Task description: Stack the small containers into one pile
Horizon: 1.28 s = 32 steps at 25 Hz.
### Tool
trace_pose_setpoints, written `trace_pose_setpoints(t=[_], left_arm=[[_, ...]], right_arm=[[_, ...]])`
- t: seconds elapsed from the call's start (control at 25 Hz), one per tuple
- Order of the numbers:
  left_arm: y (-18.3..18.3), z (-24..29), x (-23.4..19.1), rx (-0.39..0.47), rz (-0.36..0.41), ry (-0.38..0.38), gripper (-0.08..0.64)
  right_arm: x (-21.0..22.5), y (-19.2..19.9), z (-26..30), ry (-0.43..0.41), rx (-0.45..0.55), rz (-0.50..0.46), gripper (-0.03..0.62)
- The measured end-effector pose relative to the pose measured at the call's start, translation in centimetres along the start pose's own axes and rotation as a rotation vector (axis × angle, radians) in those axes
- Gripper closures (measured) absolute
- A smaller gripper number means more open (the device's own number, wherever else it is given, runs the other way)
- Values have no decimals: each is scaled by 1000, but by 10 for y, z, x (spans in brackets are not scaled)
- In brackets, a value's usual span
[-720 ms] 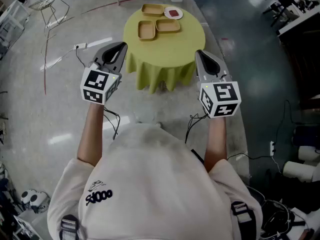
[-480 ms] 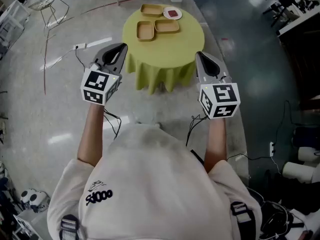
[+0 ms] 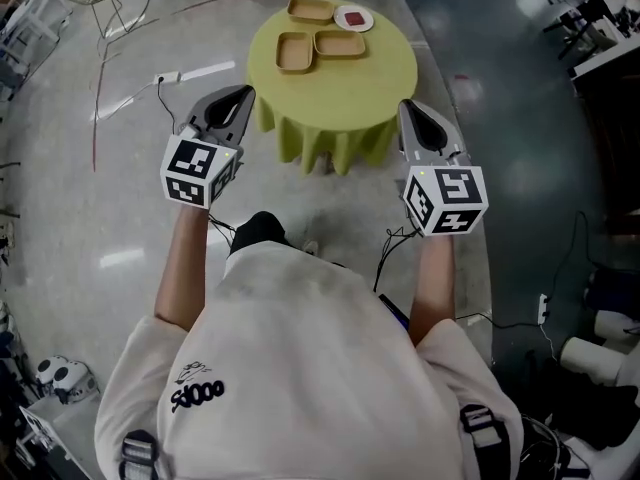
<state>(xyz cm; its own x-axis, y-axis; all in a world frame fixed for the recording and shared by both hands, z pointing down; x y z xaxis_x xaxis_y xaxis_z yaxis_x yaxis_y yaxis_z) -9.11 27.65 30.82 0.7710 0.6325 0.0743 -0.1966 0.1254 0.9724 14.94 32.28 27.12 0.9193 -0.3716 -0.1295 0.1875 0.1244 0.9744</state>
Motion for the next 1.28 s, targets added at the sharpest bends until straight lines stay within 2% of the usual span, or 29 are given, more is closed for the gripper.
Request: trace_pose_setpoints(t=[0.16,0.36,0.48,0.68,0.96,1.28], left_arm=[[10,11,-3,-22,-14,-2,554],[14,49,-30,-25,-33,6,554],[19,80,-57,-31,-38,12,554],[21,147,-106,-63,12,24,554],[4,230,-172,-59,-6,70,554],[7,292,-230,-89,-44,114,554]], right_arm=[[4,7,12,-18,-9,9,581],[20,12,55,-12,-28,22,581],[28,15,94,-12,-46,20,581],[52,9,164,7,-63,9,581],[83,-3,253,27,-99,-9,581],[102,-4,325,62,-146,33,581]])
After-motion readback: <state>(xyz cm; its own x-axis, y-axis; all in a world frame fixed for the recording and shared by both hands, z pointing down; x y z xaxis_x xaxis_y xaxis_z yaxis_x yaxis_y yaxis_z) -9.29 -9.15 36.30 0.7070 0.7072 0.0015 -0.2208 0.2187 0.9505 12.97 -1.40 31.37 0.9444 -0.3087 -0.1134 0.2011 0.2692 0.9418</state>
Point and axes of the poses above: the fingertips, and each gripper's own axes: z forward along the fingers, x to its right, y out of its underside, the point moved 1 cm from there along -z, backward along the fingers, and after that the axes turned 4 degrees about -z, right-handed, at the moved point
